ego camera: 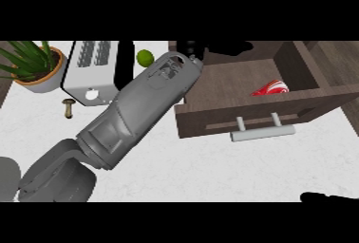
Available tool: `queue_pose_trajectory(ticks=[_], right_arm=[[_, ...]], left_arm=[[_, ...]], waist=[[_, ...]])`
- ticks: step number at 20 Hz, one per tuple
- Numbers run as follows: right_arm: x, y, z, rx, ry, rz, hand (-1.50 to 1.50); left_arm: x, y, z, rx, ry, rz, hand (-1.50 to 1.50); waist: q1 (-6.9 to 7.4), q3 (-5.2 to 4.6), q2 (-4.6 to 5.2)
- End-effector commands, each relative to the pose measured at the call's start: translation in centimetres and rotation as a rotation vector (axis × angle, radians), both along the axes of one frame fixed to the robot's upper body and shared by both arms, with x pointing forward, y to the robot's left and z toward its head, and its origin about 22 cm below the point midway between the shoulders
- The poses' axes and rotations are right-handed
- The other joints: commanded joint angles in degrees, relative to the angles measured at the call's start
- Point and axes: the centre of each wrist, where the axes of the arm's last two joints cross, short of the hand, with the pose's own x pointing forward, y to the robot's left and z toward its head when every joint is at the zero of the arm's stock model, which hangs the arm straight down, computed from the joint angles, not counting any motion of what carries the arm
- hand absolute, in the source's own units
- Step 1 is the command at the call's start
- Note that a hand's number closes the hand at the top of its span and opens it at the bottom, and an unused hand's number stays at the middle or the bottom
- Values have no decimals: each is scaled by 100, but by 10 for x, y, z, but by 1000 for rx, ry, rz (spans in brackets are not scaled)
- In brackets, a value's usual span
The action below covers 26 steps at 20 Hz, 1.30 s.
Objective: Pick up the can, place it into the drawer and close the drawer
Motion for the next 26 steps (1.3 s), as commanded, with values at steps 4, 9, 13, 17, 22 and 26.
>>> queue_pose_trajectory(ticks=[4, 9, 13, 17, 22, 26], right_arm=[[11, 4, -1, -193, -41, -9, -150], [24, 22, 8, -395, -64, -47, -150], [34, 25, 2, -579, -30, -120, -150], [48, 47, -24, -682, -10, -123, -150], [64, 49, -71, -826, 58, -167, -150], [100, 69, -79, -747, 44, -217, -150]], left_arm=[[-3, -4, 6, -73, -19, -17, -150], [-4, -10, 19, -104, -34, 2, -150], [-2, -12, 27, -64, -65, -9, -150], [-4, -6, 22, -65, -40, -23, -150], [-3, 0, 26, -89, -37, -19, -150], [-10, 1, 23, -78, -26, 1, -150]], waist=[[210, 0, -31], [301, -5, -40], [574, -10, -104], [714, -10, -158], [782, -8, -161], [872, -8, -192]])
